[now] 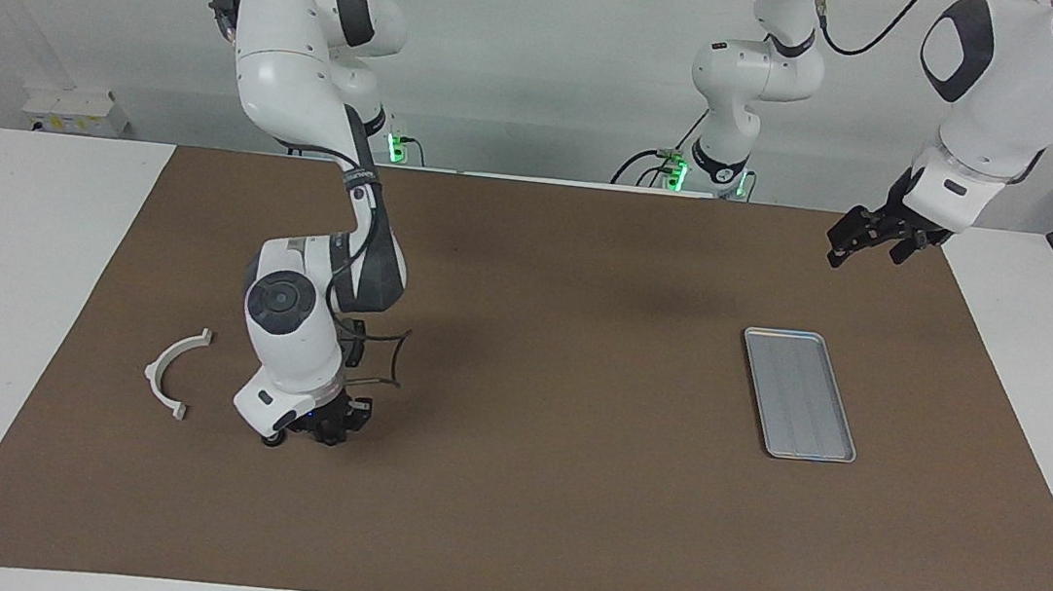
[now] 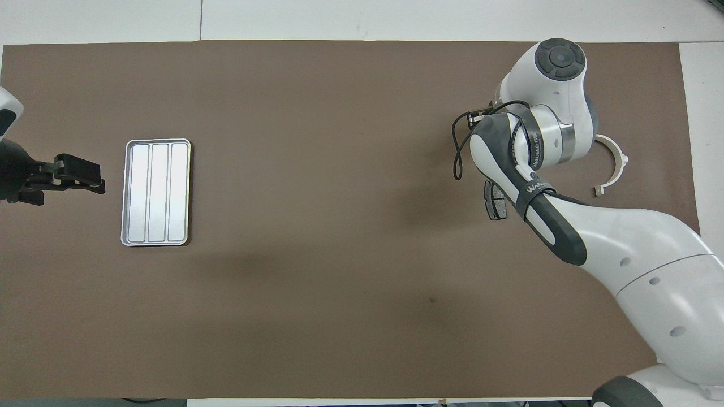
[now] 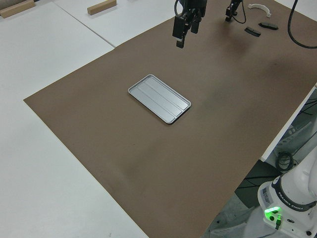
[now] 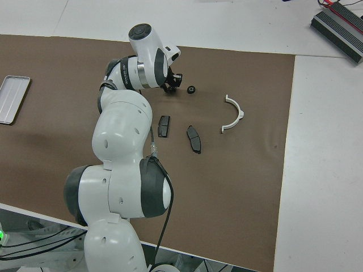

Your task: Place bearing gear from tray to pile

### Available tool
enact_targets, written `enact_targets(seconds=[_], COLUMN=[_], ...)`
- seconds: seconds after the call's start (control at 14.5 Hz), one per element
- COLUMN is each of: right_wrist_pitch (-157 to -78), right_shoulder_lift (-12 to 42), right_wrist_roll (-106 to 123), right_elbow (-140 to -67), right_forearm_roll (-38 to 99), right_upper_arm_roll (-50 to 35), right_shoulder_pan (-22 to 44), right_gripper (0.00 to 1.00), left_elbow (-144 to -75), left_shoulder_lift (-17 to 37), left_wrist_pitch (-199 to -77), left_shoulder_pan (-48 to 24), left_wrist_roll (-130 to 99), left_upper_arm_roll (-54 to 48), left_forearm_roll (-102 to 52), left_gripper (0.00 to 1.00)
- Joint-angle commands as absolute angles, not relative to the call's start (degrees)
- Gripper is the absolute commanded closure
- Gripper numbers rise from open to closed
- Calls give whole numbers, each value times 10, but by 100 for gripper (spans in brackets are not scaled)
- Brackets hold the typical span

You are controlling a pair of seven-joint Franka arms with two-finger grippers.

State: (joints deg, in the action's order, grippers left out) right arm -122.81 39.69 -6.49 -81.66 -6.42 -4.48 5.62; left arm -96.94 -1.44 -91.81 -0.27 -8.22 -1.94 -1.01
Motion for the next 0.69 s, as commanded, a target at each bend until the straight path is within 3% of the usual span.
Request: enact_targets(seconds=[0.0, 0.62], right_wrist_pitch=[-1238, -1236], right_shoulder_lift=[374, 362], right_wrist_roll=[-62, -54], right_elbow=[-842, -838], right_forearm_roll=[-75, -78], right_upper_arm_roll=[-51, -50], right_shoulder_pan=[48, 38], right_gripper=[0, 0], left_elbow=[-969, -969], left_shoulder_lift=[-17, -17], left_wrist_pitch=[-910, -910], left_shoulder_pan=[1, 1], left_wrist_roll=[-83, -83], left_upper_arm_roll=[-24, -24], left_forearm_roll=[-4, -4], left_gripper=[0, 0])
